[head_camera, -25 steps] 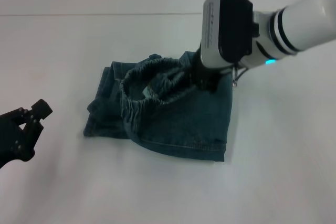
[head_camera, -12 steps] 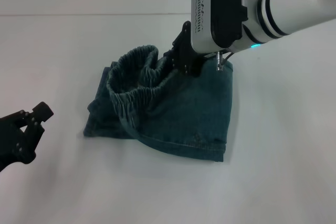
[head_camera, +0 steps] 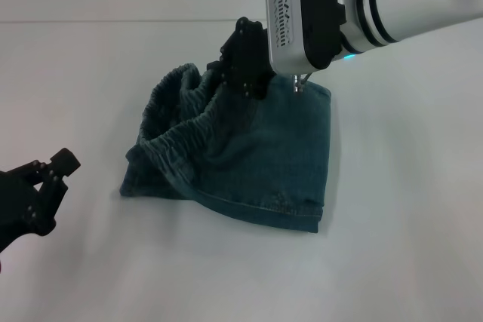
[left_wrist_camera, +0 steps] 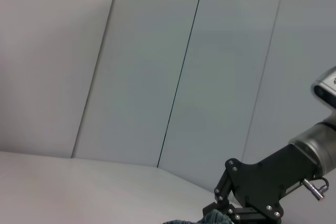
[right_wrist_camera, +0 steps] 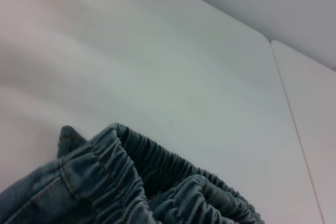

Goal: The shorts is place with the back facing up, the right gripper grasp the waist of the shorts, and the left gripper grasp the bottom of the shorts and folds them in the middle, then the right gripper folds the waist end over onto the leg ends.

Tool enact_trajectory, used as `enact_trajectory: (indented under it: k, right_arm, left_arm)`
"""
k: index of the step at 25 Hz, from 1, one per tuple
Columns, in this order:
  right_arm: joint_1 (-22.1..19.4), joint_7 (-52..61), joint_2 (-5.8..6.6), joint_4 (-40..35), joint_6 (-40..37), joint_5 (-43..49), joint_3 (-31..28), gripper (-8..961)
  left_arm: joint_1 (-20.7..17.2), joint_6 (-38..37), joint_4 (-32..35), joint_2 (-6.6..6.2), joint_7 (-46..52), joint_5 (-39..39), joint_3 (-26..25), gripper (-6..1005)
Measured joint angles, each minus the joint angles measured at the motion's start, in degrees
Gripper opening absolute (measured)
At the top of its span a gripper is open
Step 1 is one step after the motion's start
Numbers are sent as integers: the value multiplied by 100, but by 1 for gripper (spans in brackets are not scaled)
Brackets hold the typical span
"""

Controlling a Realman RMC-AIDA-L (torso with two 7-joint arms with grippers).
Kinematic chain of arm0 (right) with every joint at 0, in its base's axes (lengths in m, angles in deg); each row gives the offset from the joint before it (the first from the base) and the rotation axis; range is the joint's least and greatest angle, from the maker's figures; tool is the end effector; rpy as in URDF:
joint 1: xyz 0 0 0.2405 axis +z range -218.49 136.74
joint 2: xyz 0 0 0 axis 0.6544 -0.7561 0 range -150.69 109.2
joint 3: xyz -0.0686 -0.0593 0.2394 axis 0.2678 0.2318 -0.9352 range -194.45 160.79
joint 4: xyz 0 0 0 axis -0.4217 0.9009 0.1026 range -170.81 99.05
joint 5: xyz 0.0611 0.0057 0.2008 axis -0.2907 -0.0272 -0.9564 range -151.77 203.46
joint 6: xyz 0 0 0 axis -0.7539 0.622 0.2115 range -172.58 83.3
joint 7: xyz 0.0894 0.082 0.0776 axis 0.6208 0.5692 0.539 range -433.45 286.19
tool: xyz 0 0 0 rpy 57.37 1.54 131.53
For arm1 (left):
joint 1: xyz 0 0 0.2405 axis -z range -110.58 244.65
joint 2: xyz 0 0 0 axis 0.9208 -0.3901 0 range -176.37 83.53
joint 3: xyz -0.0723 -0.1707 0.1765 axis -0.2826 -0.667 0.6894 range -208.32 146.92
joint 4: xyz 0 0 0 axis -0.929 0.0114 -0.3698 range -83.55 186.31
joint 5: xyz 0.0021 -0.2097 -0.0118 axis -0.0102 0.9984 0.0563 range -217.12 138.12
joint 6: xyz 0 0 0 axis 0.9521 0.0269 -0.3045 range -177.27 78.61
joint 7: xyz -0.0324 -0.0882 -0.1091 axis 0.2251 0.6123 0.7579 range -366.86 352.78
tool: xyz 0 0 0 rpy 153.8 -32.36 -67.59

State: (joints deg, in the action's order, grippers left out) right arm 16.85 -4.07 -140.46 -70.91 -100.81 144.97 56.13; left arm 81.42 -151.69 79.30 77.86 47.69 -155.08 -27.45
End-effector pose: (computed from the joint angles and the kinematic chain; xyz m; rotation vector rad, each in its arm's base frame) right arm 0.1052 0.4368 -0.0772 -2.7614 -0.5404 -0.0380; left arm -0.3351 0.2184 0.0103 -2.1052 -0.6681 -1.0692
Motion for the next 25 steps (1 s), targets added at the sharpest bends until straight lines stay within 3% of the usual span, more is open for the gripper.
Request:
enact_trajectory:
  k: [10,15,18,23,25]
  right_arm:
    - [63,-206,-32,98,169,-337,7,211]
    - [-129,-7,-4,-110,22,-509,-68,383]
    - [-607,312,23,-628,-563,-828,-371,518]
    - [-1800,841,6,-1369,-1562,-1496,-833,758]
    - [-2328,936,4,-1482,-1820,-1846,-840,847]
  left_arm:
    - [-78,16,-71,8,-6,0,0,33]
    - [-122,7,-70,8,-195,0,0,34]
    - [-136,-5,-68,9,-372,-6,1,35]
    - [-98,-24,-31,-14,-510,-207,3,37]
    - [-62,-23,-24,-25,-499,-295,11,104]
